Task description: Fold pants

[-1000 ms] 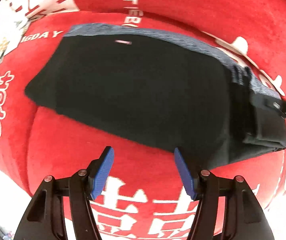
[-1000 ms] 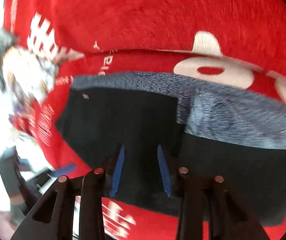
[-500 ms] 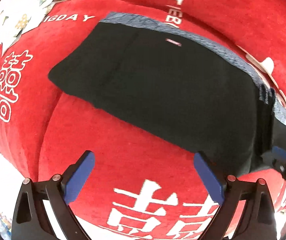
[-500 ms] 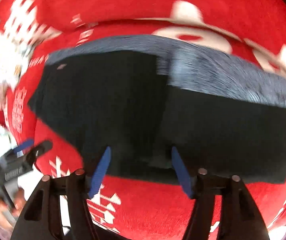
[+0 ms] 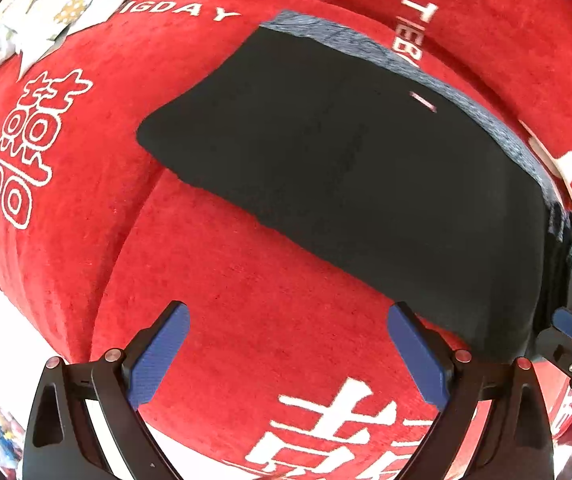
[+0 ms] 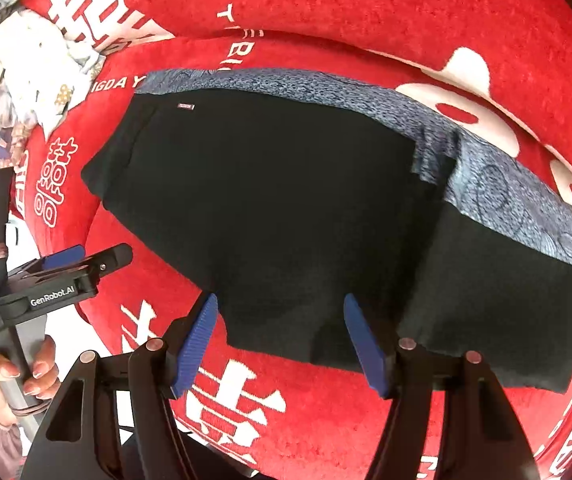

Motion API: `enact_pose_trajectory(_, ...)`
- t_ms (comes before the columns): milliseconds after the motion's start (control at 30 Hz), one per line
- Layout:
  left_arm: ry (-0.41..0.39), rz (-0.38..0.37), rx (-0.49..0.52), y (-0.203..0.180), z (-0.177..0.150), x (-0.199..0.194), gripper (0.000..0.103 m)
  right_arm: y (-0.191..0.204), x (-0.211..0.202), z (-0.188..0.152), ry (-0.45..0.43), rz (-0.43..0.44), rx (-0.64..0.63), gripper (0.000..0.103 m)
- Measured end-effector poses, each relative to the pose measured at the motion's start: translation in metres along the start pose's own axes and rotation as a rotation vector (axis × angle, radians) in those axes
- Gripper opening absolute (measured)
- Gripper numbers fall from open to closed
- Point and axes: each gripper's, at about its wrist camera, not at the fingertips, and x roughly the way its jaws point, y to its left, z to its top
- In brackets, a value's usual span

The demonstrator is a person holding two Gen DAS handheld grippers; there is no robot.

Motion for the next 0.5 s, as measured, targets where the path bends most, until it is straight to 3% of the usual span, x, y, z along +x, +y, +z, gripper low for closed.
enact_pose_trajectory(167,-0.014,-0.044,-0.069,0.030,0.018,0.003,0.099,0.010,0.007,0.008,-0.011,-0.007,-0.006,0.070)
enact_pose_trajectory(367,-0.032,-0.209,-0.173,0.074,0.038,0.004,0.099,0.011,0.039,0.005,0.073,0.005,0.012,0.071)
enact_pose_trajectory(500,-0.032,-0.299,-0.206,0.087,0.045,0.007,0.099,0.011,0.042,0.000,0.065,0.008,0.014,0.074)
